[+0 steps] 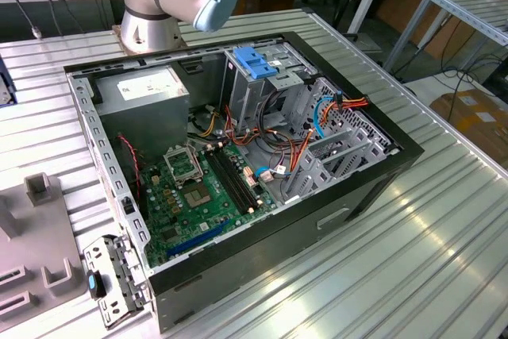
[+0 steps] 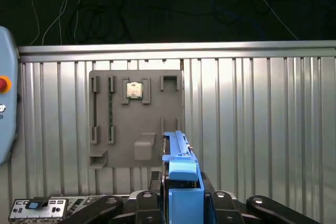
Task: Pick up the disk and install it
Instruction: 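Pick up the disk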
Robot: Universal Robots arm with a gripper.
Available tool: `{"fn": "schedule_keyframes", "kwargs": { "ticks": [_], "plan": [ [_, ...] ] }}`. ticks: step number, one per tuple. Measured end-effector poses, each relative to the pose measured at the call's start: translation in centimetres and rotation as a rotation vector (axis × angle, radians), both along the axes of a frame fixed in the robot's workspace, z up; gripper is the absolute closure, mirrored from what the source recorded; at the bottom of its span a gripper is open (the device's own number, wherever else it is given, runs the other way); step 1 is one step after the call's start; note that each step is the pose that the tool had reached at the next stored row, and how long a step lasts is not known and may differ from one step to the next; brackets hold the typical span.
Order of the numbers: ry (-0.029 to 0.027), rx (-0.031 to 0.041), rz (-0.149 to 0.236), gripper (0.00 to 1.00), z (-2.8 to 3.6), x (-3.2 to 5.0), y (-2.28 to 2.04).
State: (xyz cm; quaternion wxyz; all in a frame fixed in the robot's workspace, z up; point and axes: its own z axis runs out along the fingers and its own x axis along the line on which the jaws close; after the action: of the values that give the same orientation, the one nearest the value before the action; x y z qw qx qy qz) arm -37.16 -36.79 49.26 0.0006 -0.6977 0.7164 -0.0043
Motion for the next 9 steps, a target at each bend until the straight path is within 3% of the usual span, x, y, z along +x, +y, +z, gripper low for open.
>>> {"fn": "schedule_keyframes", "kwargs": {
  "ticks": [3,6,9],
  "plan": [
    [0.0000,0.0000,0.000,0.63,0.00,1.05,-0.01],
    [0.0001,-0.0002,0.000,0.63,0.77,1.19,-0.01],
    [-0.0001,0.0000,0.000,0.63,0.79,1.42,-0.03]
  ]
}}
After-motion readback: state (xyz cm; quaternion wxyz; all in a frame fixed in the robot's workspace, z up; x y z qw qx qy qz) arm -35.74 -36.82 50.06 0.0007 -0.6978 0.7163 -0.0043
